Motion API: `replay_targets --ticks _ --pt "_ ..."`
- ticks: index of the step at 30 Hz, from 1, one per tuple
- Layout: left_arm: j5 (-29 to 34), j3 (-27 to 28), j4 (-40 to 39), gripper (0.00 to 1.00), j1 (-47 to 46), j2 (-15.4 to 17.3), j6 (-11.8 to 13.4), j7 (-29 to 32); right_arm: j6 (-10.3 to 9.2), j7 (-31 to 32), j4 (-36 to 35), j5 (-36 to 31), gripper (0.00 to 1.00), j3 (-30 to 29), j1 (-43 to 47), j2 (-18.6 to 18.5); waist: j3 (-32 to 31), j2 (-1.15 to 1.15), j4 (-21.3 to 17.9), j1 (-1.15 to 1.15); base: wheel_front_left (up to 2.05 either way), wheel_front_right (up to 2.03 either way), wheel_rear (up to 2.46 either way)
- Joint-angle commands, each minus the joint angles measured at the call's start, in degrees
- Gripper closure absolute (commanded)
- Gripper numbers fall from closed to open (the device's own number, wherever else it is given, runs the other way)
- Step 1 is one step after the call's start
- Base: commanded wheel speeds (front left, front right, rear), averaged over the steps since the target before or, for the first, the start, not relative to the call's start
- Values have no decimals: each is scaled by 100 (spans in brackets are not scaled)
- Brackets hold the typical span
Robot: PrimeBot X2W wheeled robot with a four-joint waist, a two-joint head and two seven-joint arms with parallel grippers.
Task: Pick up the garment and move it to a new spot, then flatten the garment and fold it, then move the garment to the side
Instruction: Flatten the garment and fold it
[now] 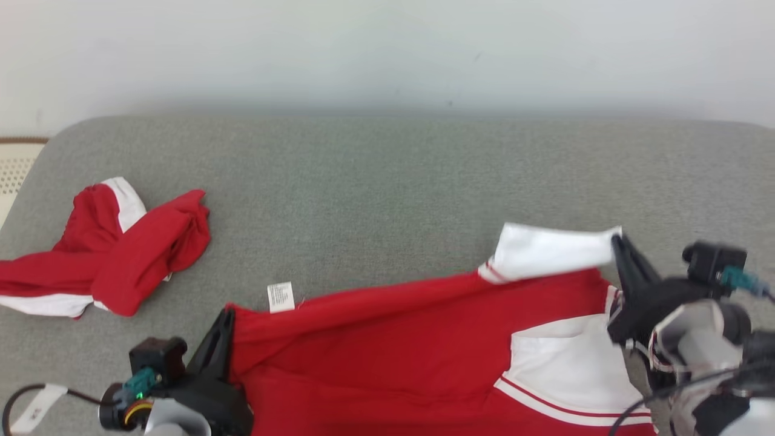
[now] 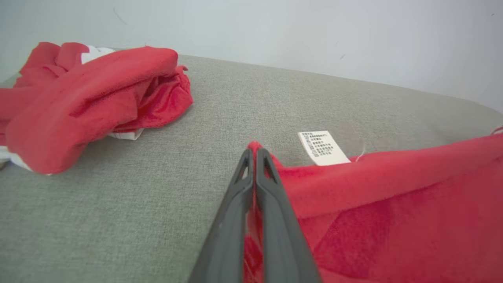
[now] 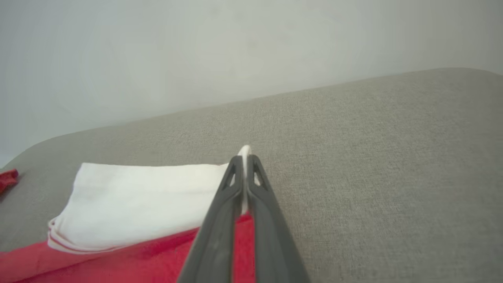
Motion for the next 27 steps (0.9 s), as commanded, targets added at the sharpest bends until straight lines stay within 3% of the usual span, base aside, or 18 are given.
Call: replay_targets --ticks 1,11,27 --pt "32 53 -9 100 157 5 3 -4 -6 -5 -100 50 100 -31 222 -22 -126 1 -106 1 0 0 0" --pt "104 243 75 100 627 -8 2 -4 -6 -7 -297 66 100 -99 1308 149 -327 1 -220 1 0 0 0" --pt "233 568 -90 100 993 -16 7 -4 -6 -6 -726 135 100 -449 1923 335 -474 1 -317 1 0 0 0"
